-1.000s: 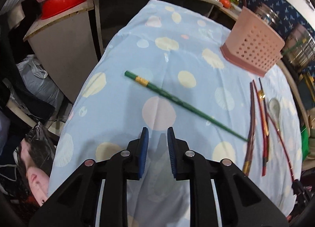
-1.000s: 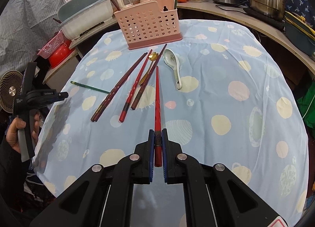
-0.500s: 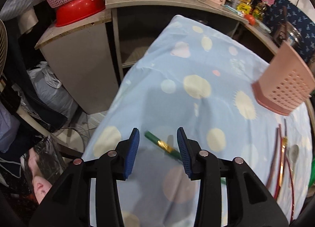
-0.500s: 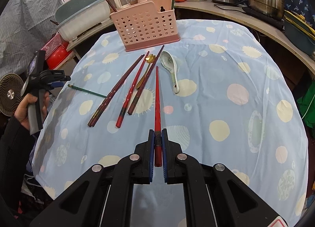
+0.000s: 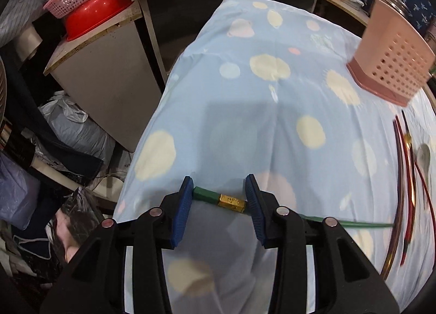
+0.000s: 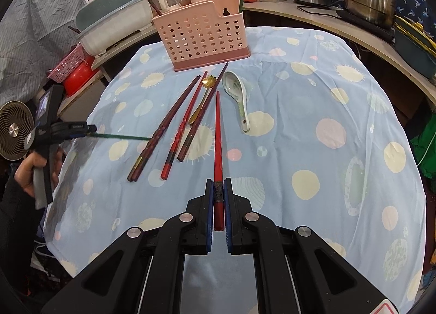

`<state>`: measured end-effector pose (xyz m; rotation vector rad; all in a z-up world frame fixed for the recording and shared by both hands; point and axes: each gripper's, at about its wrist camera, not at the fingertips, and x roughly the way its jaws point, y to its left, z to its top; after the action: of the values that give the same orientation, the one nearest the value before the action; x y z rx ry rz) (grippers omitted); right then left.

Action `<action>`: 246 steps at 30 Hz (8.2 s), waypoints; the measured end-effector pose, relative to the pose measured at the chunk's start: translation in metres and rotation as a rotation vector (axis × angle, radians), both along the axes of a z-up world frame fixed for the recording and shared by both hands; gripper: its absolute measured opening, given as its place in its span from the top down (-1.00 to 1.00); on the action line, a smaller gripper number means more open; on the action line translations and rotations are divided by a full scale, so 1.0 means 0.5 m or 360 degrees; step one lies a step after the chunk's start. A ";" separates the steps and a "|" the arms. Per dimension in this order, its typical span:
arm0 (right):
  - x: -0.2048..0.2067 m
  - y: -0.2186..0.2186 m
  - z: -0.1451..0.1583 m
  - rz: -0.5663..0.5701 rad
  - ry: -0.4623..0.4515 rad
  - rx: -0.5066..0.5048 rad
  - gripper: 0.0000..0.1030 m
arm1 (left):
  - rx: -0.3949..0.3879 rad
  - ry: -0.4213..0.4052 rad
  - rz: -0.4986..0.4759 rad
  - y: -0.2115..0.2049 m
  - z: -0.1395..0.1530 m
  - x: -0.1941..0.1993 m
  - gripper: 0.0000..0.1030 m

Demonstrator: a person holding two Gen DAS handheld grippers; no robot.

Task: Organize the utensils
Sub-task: 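Lift the green chopstick with the left tool and turn it upright, then carry both held chopsticks up over the pink holder, then lower the chopsticks into the pink holder and open both tools, then move both tools back down to the chopsticks on the cloth, then grasp a dark brown chopstick with the left tool while the right tool grasps a red chopstick, then lift both chopsticks and carry them over the pink holder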

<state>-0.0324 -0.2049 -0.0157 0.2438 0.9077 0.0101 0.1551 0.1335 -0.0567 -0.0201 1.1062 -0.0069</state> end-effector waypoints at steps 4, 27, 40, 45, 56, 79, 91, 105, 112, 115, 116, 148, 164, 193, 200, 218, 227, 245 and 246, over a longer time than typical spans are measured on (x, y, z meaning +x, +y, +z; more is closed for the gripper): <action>0.001 0.001 -0.001 -0.0003 -0.0006 0.0013 0.87 | -0.0024 0.0009 -0.0006 -0.004 0.001 -0.064 0.25; -0.013 0.013 0.003 -0.0012 -0.0038 0.0051 0.86 | -0.0242 0.0014 -0.0355 -0.070 0.027 -0.334 0.25; -0.038 0.008 0.013 -0.0022 -0.0062 0.0050 0.86 | -0.0328 0.0078 -0.0481 -0.102 0.016 -0.370 0.58; -0.044 0.005 0.020 -0.0025 -0.0083 0.0050 0.86 | -0.0349 0.0093 -0.0498 -0.102 0.015 -0.383 0.79; -0.065 0.001 0.084 -0.0024 -0.0218 0.0033 0.86 | -0.0367 -0.0094 -0.0543 -0.127 0.115 -0.385 0.87; 0.127 -0.038 0.366 0.0018 -0.0729 -0.0141 0.86 | -0.0330 -0.0696 -0.0573 -0.259 0.455 -0.114 0.87; 0.322 -0.058 0.564 -0.0011 -0.1022 -0.0239 0.86 | -0.0338 -0.1074 -0.0561 -0.334 0.684 0.056 0.87; 0.549 -0.109 0.479 -0.0154 -0.0917 -0.0227 0.86 | -0.0308 -0.0993 -0.0474 -0.373 0.599 0.240 0.87; 0.591 -0.097 0.380 -0.0125 -0.0781 -0.0220 0.86 | -0.0305 -0.0873 -0.0504 -0.396 0.509 0.270 0.87; 0.588 -0.084 0.354 -0.0107 -0.0761 -0.0245 0.73 | -0.0291 -0.0877 -0.0515 -0.403 0.488 0.261 0.84; 0.583 -0.079 0.348 -0.0113 -0.0763 -0.0263 0.60 | -0.0280 -0.0884 -0.0511 -0.404 0.486 0.258 0.72; 0.101 -0.074 0.282 -0.0188 -0.0722 0.0055 0.13 | -0.0312 -0.0628 -0.0574 -0.345 0.355 -0.072 0.12; -0.025 -0.008 0.089 -0.0129 -0.0420 -0.0010 -0.01 | -0.0154 -0.0427 -0.0539 -0.309 0.186 -0.250 -0.07; 0.066 0.054 -0.055 -0.0036 -0.0185 -0.0085 -0.01 | -0.0117 -0.0216 -0.0571 -0.337 0.006 -0.243 -0.03; 0.102 0.075 -0.062 0.0011 -0.0151 -0.0114 -0.01 | -0.0051 -0.0239 -0.0557 -0.328 0.001 -0.236 0.28; 0.196 0.098 -0.100 -0.0027 -0.0003 -0.0089 0.50 | -0.0117 -0.0246 -0.0531 -0.302 0.000 -0.223 0.48; 0.172 0.076 -0.105 -0.0059 0.0004 -0.0115 0.85 | -0.0135 -0.0246 -0.0535 -0.299 0.002 -0.226 0.59; 0.036 0.018 0.023 -0.0148 -0.0268 -0.0042 0.86 | -0.0326 -0.0301 -0.0561 -0.283 0.107 -0.277 0.86; 0.034 0.018 0.033 -0.0150 -0.0286 -0.0037 0.86 | -0.0331 -0.0316 -0.0562 -0.281 0.117 -0.280 0.86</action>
<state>-0.0156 -0.1959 0.0007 0.2598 0.7167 -0.0650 0.0150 -0.0071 0.0018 -0.0101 0.8952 -0.4320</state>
